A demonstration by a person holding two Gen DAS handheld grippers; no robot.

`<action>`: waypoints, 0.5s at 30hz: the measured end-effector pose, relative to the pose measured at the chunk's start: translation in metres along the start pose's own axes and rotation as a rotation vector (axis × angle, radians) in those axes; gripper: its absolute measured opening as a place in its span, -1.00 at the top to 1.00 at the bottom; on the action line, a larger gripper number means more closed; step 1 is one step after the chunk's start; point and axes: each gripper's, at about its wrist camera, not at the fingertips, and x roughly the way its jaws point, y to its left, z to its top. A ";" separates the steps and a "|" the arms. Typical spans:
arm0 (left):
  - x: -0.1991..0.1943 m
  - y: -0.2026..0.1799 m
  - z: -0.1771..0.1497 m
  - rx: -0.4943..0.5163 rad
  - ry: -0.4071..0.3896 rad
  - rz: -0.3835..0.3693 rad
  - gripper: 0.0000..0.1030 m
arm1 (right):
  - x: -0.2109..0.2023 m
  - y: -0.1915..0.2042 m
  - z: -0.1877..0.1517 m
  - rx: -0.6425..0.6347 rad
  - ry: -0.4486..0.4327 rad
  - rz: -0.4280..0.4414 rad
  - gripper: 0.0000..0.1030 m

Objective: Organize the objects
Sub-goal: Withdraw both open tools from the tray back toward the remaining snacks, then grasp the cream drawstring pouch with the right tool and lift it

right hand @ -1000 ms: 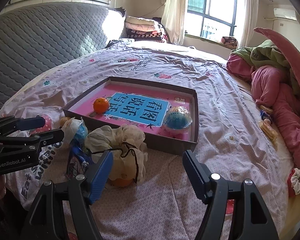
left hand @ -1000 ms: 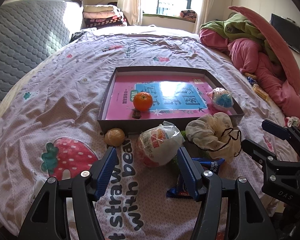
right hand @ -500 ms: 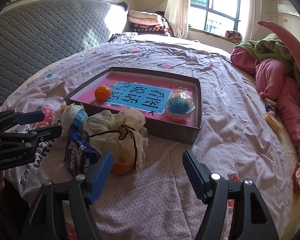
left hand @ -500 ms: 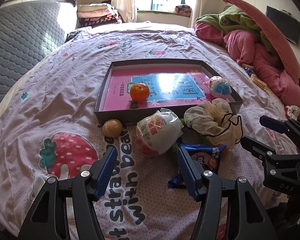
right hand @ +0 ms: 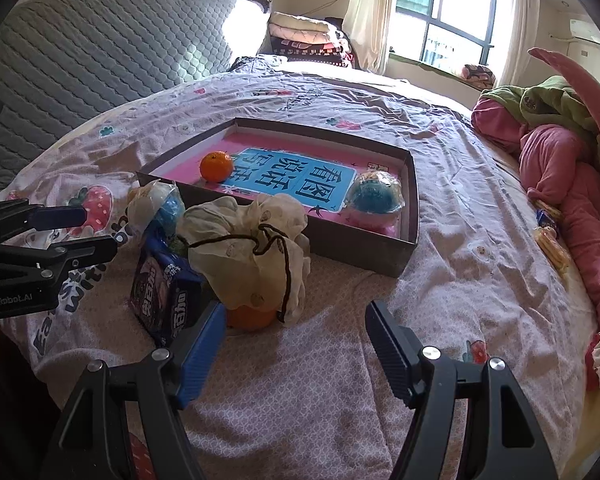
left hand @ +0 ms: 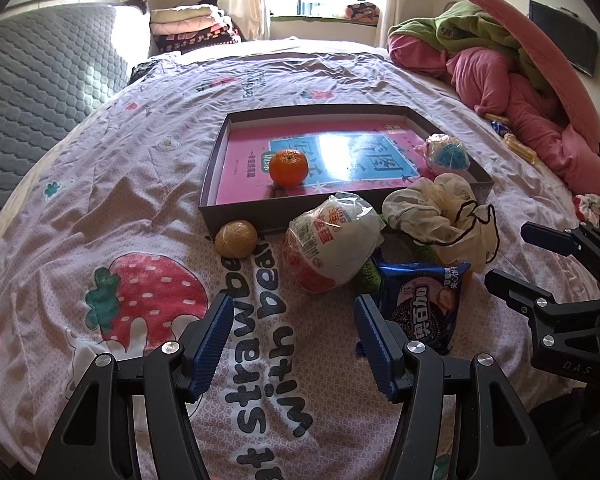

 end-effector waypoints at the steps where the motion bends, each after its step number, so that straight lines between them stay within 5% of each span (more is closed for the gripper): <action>1: 0.001 0.000 0.000 -0.001 0.002 0.001 -0.25 | 0.001 0.001 0.000 -0.002 0.003 0.001 -0.39; 15: 0.018 -0.010 0.002 0.054 -0.004 0.049 -0.25 | 0.008 0.005 0.002 -0.002 0.018 0.016 -0.39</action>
